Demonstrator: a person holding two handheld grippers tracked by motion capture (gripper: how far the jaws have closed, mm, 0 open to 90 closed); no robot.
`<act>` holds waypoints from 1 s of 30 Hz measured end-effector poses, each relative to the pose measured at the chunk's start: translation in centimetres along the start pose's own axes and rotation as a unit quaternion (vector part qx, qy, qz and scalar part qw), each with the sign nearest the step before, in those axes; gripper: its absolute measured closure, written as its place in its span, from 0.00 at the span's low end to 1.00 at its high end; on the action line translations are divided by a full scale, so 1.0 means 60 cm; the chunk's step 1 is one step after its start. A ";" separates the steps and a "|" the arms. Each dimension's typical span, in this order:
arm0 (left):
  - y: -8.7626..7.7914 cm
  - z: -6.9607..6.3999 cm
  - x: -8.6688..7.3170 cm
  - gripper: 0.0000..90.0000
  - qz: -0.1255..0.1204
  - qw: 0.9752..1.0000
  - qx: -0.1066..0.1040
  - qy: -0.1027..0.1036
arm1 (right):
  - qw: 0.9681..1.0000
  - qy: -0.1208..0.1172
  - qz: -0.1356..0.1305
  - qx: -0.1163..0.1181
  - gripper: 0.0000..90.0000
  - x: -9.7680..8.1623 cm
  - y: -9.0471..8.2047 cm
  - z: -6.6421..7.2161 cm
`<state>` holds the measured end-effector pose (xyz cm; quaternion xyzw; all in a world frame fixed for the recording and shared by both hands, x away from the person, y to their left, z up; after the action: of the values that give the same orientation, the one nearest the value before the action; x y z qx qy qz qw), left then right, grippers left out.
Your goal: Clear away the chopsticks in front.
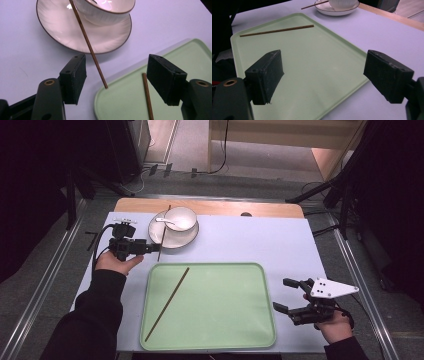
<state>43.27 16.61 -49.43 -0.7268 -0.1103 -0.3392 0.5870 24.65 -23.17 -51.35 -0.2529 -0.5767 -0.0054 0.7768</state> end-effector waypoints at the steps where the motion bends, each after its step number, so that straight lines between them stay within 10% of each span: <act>1: 0.005 0.001 0.004 0.37 0.001 1.000 0.002 0.004 | 1.000 0.000 0.000 0.000 0.18 0.000 0.000 0.000; 18: 0.107 0.023 0.040 0.48 0.039 0.998 0.038 0.016 | 1.000 0.000 0.000 0.000 0.18 -0.002 -0.003 0.002; 30: 0.156 0.037 0.037 0.65 0.051 0.996 0.067 -0.018 | 1.000 0.001 -0.002 -0.003 0.18 -0.004 -0.010 0.004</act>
<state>50.98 15.47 -55.51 -0.6964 -0.1061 -0.2871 0.6491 24.17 -23.66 -51.30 -0.2541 -0.5763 -0.0094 0.7767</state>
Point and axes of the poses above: each handheld gripper's, and its own axes: y roughly forward along the jaws, x roughly out of its top, z roughly to its left, the point moved 9 cm from there along y, roughly forward along the jaws, and after that the axes turned 15 degrees about x, right-handed, at the moved point
